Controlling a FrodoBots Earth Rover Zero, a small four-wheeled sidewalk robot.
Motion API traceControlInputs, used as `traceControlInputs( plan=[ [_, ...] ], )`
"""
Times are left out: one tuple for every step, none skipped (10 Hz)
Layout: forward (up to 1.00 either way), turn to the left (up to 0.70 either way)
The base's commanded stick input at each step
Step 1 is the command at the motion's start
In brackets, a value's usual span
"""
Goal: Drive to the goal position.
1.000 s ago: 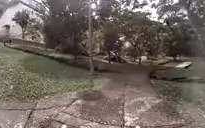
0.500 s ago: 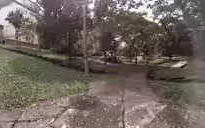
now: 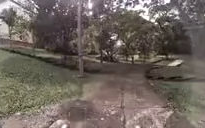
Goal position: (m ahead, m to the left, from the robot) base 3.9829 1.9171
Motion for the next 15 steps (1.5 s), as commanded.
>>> traceControlInputs(
  plan=[
    [0.50,-0.12],
    [0.50,0.00],
    [0.50,-0.12],
    [0.50,-0.24],
    [0.50,-0.48],
    [0.50,-0.19],
    [0.50,0.00],
    [0.50,-0.28],
    [0.50,-0.48],
    [0.50,-0.47],
    [0.50,-0.17],
    [0.50,-0.44],
    [0.50,-0.45],
    [0.50,-0.30],
    [0.50,-0.18]
  ],
)
